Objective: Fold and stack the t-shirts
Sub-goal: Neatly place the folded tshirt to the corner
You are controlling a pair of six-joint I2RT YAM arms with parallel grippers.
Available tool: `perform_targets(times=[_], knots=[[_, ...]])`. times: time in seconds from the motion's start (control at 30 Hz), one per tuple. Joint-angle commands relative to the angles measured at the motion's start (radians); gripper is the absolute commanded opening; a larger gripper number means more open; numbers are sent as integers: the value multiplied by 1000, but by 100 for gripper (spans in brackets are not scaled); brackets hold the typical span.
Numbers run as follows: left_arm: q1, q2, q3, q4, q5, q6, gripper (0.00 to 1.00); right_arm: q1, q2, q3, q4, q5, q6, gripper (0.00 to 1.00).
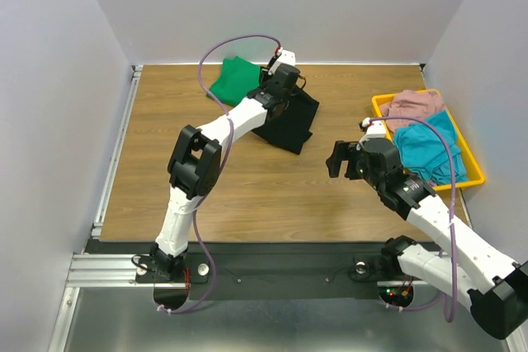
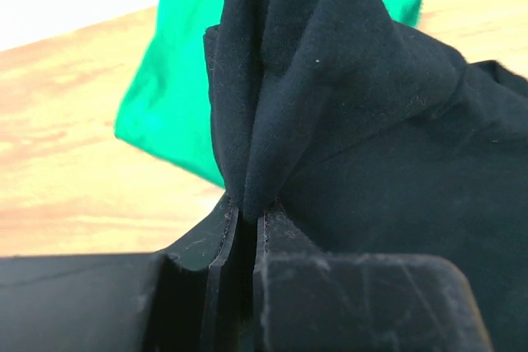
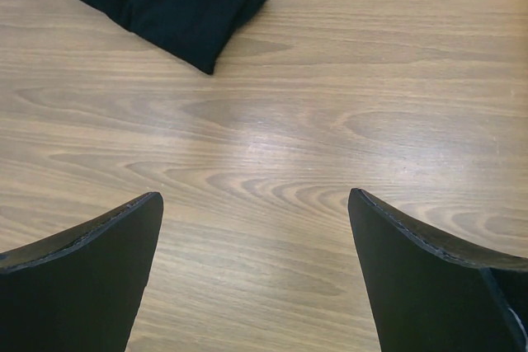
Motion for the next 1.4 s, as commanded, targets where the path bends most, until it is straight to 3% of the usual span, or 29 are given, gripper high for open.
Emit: perform_targets(times=[0.0, 0.23, 0.5, 0.83, 1.07, 1.3, 1.37], knots=[[39, -3, 115, 138, -53, 149, 0, 7, -1, -17, 21, 53, 0, 100], [112, 45, 209, 251, -3, 245, 0, 7, 16, -22, 23, 70, 3, 100], [175, 71, 301, 270, 43, 299, 0, 7, 50, -19, 23, 74, 0, 100], [234, 133, 366, 323, 204, 291, 0, 9, 48, -19, 23, 77, 2, 100], [261, 256, 481, 322, 195, 264, 0, 7, 54, -19, 21, 102, 0, 100], [307, 298, 482, 337, 148, 213, 5, 9, 74, -11, 21, 120, -1, 100], [321, 302, 484, 330, 145, 208, 65, 9, 73, -5, 23, 117, -6, 100]])
